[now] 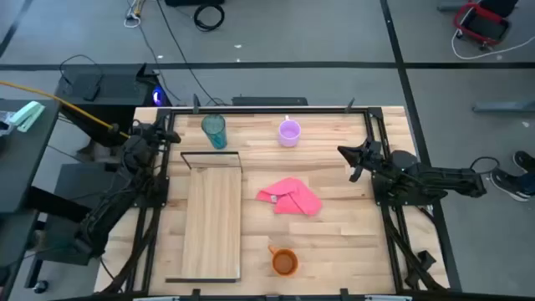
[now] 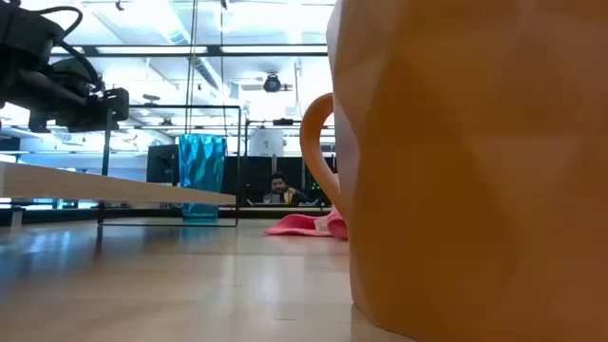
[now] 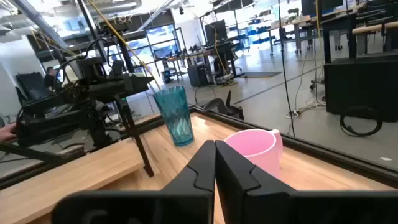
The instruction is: Stack small to large cups/mugs on shelf
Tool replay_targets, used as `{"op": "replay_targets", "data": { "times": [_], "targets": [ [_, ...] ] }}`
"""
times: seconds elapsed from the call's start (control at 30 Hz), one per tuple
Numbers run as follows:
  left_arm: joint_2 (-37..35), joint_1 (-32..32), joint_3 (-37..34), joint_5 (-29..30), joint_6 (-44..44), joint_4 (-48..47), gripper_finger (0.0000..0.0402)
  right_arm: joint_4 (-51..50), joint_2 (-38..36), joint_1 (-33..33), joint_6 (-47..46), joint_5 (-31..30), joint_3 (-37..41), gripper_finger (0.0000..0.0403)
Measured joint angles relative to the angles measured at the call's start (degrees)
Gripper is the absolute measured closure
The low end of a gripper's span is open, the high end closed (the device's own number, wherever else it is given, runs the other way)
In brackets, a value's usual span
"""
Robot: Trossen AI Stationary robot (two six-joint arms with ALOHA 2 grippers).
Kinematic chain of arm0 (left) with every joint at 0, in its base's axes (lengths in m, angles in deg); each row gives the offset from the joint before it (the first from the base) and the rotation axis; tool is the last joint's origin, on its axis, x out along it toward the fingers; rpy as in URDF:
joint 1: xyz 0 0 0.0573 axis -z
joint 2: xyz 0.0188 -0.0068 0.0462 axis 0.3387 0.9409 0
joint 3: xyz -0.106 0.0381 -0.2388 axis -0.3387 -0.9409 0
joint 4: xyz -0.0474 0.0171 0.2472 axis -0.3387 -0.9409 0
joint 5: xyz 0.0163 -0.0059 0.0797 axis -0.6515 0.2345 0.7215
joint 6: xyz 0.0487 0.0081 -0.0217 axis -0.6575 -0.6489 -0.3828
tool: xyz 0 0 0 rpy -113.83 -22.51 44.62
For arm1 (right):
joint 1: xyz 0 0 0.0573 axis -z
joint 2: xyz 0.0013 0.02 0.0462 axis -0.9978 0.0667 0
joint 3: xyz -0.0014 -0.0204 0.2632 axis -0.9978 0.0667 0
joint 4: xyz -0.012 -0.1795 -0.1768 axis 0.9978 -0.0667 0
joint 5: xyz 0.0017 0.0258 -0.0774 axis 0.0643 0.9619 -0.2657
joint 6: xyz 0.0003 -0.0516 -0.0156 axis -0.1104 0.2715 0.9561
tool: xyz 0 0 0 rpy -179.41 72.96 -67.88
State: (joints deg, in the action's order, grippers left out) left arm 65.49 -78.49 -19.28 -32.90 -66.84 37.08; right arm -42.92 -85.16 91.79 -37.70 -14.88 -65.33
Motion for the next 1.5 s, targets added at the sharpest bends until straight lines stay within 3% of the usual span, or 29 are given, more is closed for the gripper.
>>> {"op": "replay_targets", "data": {
  "times": [1.5],
  "targets": [
    [0.0,0.0,0.0,0.0,0.0,0.0,0.0366,0.0,0.0,0.0,0.0,0.0,0.0,0.0387]
  ]
}}
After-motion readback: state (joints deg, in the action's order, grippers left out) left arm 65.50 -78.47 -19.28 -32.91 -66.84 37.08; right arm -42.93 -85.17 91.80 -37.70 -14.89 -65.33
